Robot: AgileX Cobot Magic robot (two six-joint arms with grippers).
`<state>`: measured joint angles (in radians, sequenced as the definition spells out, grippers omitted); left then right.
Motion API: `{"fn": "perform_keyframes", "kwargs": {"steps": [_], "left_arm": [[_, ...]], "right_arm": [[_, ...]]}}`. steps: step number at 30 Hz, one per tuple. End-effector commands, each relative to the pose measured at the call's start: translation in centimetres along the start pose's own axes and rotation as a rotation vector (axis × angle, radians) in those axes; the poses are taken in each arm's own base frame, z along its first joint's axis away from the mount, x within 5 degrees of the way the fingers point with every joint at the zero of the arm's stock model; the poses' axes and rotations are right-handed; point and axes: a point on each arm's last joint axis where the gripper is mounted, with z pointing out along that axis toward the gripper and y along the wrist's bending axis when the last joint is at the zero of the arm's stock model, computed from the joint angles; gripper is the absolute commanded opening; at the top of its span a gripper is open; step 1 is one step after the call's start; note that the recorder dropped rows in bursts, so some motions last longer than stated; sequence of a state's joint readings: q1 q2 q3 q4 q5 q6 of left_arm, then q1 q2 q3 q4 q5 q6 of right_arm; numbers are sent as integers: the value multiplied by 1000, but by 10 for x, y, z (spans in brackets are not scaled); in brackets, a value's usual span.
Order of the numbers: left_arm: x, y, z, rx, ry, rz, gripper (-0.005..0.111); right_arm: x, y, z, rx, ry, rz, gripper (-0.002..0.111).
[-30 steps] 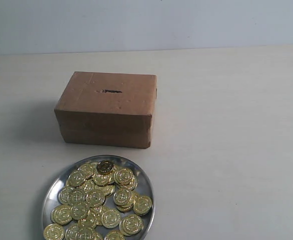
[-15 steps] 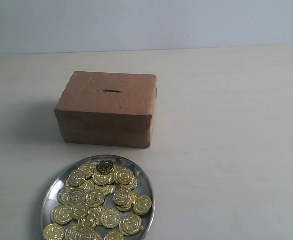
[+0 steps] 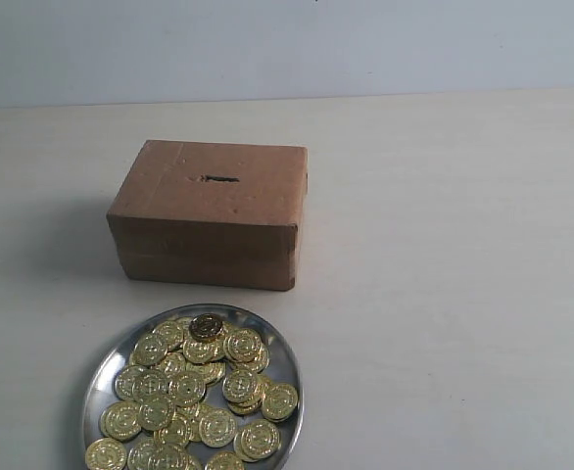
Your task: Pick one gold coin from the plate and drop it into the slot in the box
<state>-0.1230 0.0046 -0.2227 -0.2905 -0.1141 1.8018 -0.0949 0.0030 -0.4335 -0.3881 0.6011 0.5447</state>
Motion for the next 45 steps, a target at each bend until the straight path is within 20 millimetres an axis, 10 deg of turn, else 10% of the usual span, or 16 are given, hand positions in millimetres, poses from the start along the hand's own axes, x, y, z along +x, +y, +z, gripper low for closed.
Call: {"fn": "perform_keyframes", "kwargs": {"steps": [1, 7, 19, 45], "left_arm": [[2, 2, -1, -26, 43, 13, 0], [4, -4, -1, -12, 84, 31, 0], [9, -78, -11, 247, 91, 40, 0], [1, -114, -29, 695, -4, 36, 0]], "right_arm": [[32, -2, 15, 4, 78, -11, 0], [73, -4, 32, -17, 145, -35, 0], [121, -10, 42, -23, 250, -36, 0], [115, -6, 43, -65, 184, -26, 0]]}}
